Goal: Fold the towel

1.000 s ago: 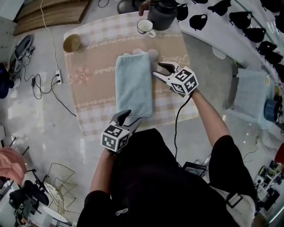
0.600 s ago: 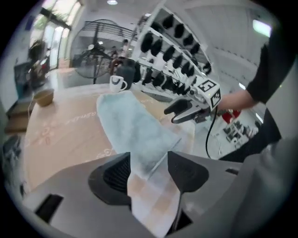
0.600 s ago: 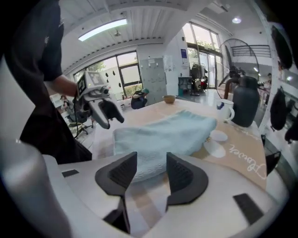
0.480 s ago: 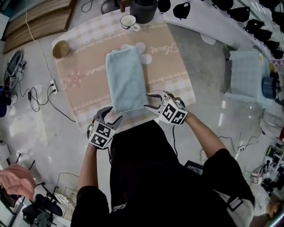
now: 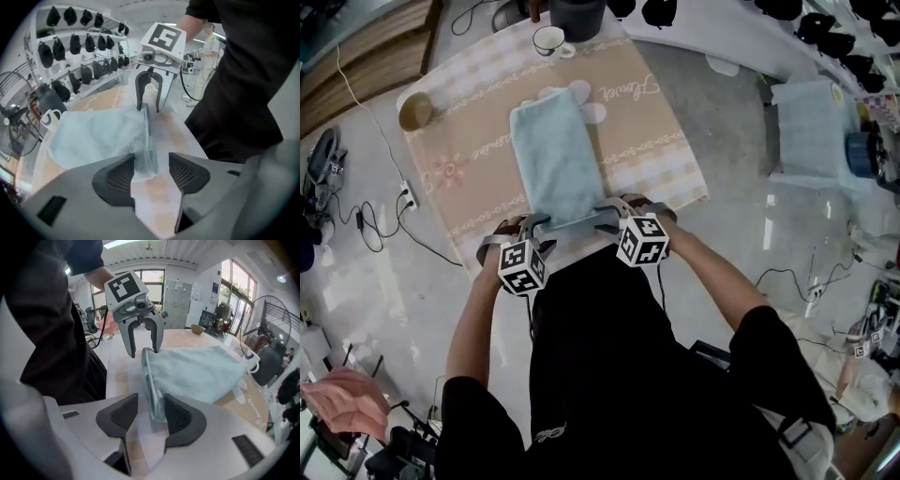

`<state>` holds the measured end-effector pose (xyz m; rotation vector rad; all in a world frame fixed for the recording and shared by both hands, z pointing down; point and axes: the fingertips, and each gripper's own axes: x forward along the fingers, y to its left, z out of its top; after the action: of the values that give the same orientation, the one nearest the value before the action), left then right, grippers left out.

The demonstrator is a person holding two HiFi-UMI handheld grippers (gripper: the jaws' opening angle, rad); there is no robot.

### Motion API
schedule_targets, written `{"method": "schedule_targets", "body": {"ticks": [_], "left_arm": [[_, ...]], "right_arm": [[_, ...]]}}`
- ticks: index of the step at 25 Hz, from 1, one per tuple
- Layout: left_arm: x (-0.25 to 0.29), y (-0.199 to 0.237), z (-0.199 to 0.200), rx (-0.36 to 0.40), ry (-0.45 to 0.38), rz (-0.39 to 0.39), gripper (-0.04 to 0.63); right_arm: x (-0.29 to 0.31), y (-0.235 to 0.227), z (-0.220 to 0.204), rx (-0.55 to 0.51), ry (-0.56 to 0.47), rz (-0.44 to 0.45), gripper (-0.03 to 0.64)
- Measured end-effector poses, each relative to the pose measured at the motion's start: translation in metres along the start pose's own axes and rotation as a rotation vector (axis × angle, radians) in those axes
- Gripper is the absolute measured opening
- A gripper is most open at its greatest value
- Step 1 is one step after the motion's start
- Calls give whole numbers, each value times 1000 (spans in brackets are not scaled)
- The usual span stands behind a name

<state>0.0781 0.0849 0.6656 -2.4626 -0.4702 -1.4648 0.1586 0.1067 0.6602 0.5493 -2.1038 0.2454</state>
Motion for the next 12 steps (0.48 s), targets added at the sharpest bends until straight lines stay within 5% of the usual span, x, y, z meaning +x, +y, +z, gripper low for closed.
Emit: {"method": "schedule_targets", "body": {"ticks": [12], "left_arm": [[11, 8, -12, 35, 4, -29, 201]], "right_arm": [[20, -5, -9, -131, 128, 9, 172]]}}
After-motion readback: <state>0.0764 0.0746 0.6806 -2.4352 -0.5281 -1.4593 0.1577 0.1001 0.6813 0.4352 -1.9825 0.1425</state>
